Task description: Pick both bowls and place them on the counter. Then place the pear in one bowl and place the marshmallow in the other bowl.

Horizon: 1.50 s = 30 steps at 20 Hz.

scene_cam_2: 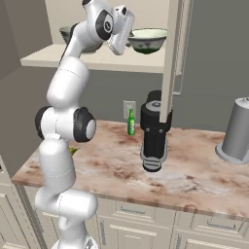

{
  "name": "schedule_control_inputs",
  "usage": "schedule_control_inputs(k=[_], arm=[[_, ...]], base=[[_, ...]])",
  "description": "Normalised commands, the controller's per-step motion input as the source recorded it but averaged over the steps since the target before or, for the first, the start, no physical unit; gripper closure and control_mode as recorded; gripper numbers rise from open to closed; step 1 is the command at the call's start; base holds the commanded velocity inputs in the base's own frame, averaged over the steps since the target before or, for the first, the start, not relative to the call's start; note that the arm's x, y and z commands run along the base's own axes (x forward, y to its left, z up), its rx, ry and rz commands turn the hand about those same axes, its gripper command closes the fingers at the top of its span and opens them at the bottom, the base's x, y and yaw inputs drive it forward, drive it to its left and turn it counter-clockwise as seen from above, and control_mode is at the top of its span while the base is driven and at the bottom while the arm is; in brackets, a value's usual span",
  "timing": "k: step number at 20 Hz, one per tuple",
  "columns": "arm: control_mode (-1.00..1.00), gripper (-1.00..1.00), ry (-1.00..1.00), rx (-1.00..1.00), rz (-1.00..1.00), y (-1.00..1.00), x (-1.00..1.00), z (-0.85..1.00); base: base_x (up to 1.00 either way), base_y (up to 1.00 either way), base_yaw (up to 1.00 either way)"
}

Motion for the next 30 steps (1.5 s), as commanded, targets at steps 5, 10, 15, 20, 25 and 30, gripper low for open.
schedule_control_inputs(k=[5,10,15,20,25,30], arm=[[-1.0,1.0,-0.05,0.0,0.0,0.0,-0.06,0.0],[-1.0,1.0,-0.27,0.0,0.0,0.04,-0.47,-0.01],[-1.0,1.0,-0.24,0.0,0.0,0.01,-0.71,-0.11],[-1.0,1.0,-0.22,0.0,0.0,0.01,-0.93,-0.11],[-1.0,1.0,-0.09,-0.02,0.0,0.16,-1.0,-0.32],[-1.0,1.0,-0.02,-0.01,0.0,0.16,-1.0,-0.52]], base=[[0.0,0.0,0.0],[0.0,0.0,0.0],[0.0,0.0,0.0],[0.0,0.0,0.0],[0.0,0.0,0.0],[0.0,0.0,0.0]])
